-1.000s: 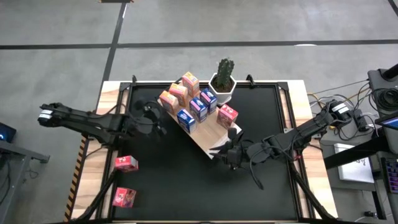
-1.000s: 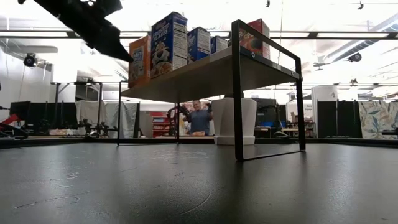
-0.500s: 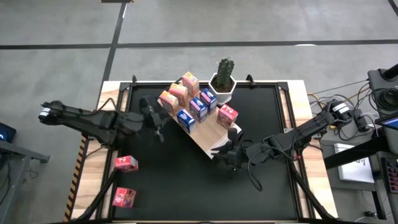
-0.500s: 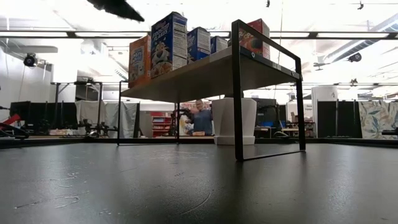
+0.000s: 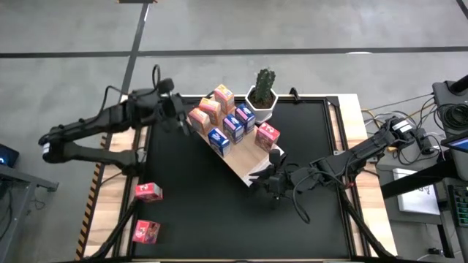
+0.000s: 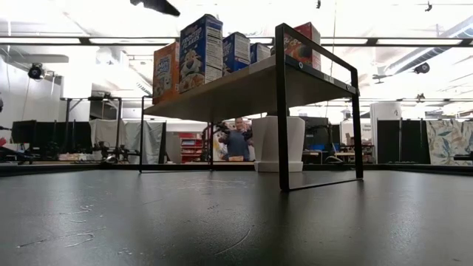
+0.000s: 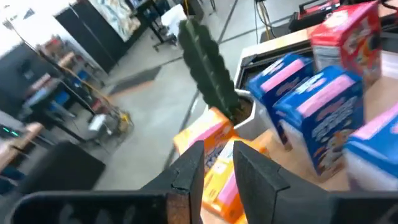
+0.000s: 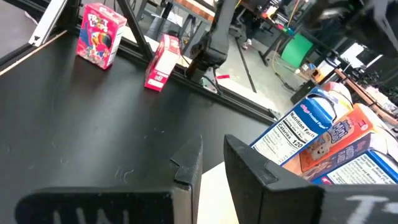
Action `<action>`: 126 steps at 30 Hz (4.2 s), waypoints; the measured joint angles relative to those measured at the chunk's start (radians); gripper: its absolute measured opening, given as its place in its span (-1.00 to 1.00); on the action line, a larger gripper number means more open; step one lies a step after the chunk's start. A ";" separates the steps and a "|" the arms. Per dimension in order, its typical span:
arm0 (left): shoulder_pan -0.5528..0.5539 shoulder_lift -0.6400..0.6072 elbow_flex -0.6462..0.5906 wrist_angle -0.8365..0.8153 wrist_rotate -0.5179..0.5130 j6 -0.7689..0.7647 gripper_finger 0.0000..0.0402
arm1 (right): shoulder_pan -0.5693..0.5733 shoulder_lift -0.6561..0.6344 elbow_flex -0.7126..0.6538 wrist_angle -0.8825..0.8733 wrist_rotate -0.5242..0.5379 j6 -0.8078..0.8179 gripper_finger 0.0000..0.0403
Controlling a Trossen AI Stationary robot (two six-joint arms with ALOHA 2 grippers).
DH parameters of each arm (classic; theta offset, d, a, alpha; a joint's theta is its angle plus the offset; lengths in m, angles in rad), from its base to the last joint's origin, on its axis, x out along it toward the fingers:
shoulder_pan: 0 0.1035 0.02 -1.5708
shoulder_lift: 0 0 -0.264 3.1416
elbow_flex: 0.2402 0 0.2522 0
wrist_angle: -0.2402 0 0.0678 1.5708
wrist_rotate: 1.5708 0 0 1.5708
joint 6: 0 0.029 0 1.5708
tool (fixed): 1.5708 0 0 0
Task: Stack cereal on shelf
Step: Adjust the middle orange cereal box on the shelf
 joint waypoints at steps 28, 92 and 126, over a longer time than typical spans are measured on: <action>0.220 0.199 0.071 -0.129 0.230 -0.052 -1.00 | -0.011 0.000 0.000 -0.002 0.005 -0.003 -0.72; 0.230 0.332 0.223 -0.146 0.478 0.025 -1.00 | -0.018 0.000 0.000 -0.001 0.005 -0.027 -0.72; 0.281 0.353 0.228 -0.274 0.183 0.058 -1.00 | -0.018 0.000 0.000 -0.009 0.005 -0.001 -0.72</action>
